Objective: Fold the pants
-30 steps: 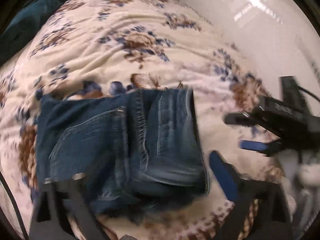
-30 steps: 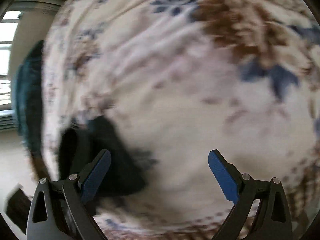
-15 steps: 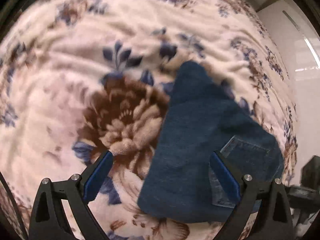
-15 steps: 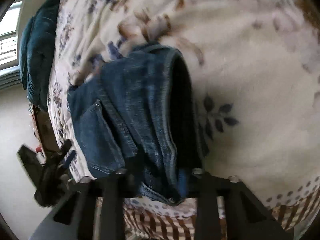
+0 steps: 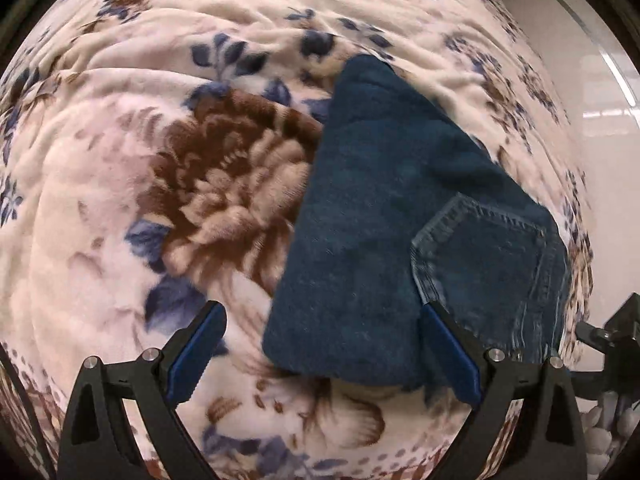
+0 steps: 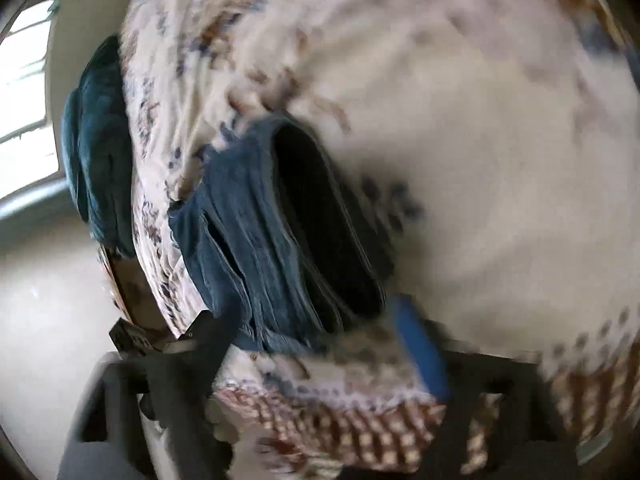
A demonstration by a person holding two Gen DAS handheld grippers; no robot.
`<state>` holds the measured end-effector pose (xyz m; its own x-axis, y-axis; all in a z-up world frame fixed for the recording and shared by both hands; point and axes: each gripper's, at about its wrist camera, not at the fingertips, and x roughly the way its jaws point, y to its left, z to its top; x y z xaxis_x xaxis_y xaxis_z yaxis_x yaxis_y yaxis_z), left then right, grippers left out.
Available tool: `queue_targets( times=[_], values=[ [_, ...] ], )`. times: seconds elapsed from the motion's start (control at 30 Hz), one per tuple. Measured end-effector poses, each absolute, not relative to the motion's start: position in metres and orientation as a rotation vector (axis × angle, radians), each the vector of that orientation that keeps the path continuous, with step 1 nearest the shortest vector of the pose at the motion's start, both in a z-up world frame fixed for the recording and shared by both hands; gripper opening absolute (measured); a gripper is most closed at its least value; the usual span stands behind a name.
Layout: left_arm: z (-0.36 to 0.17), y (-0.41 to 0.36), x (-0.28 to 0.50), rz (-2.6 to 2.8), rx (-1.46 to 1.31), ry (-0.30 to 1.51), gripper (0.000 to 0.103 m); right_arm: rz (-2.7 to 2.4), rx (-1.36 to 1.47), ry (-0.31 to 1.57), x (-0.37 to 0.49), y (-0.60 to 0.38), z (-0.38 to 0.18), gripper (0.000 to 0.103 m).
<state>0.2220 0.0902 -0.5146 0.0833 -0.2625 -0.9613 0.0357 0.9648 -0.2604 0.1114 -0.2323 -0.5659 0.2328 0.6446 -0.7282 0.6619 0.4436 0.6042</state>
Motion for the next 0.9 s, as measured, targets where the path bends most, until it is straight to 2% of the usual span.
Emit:
queue_targets(
  times=[0.07,0.1,0.13,0.23,0.3,0.4,0.5,0.57,0.6,0.63,0.67,0.73,0.87,0.9],
  values=[
    [-0.523,0.085,0.22,-0.221,-0.174,1.491,0.099,-0.015,1.31,1.473,0.109,-0.221,-0.586,0.087],
    [-0.528,0.085,0.219,-0.218,-0.179,1.497,0.099,-0.013,1.33,1.473,0.107,-0.218,-0.59,0.075],
    [-0.53,0.084,0.22,-0.21,-0.176,1.501,0.099,-0.015,1.335,1.463,0.112,-0.209,-0.594,0.045],
    [-0.533,0.085,0.219,-0.215,-0.149,1.496,0.1,-0.045,1.236,1.443,0.115,-0.197,-0.575,0.019],
    [-0.536,0.083,0.219,-0.223,-0.124,1.499,0.103,-0.063,1.125,1.393,0.119,-0.196,-0.548,0.015],
    [-0.54,0.08,0.217,-0.234,-0.103,1.516,0.103,-0.129,1.016,1.463,0.117,-0.197,-0.559,0.015],
    [-0.54,0.077,0.215,-0.225,-0.069,1.528,0.103,-0.126,0.922,1.625,0.125,-0.187,-0.602,0.025],
    [-0.531,0.079,0.216,-0.236,-0.094,1.521,0.103,-0.083,0.953,1.627,0.132,-0.191,-0.603,0.032],
    [-0.524,0.081,0.216,-0.24,-0.109,1.508,0.103,-0.057,0.977,1.591,0.133,-0.196,-0.596,0.049],
    [-0.518,0.084,0.217,-0.245,-0.121,1.497,0.103,-0.035,1.006,1.536,0.134,-0.203,-0.588,0.079],
    [-0.512,0.086,0.217,-0.25,-0.132,1.483,0.103,-0.017,1.035,1.463,0.135,-0.212,-0.578,0.09],
    [-0.5,0.089,0.221,-0.249,-0.147,1.449,0.103,0.042,1.044,1.399,0.145,-0.219,-0.573,0.094],
    [-0.496,0.09,0.235,-0.234,-0.161,1.424,0.103,0.181,1.099,1.461,0.188,-0.205,-0.619,0.093],
    [-0.497,0.09,0.239,-0.232,-0.168,1.425,0.103,0.199,1.114,1.46,0.2,-0.2,-0.625,0.085]
  ],
)
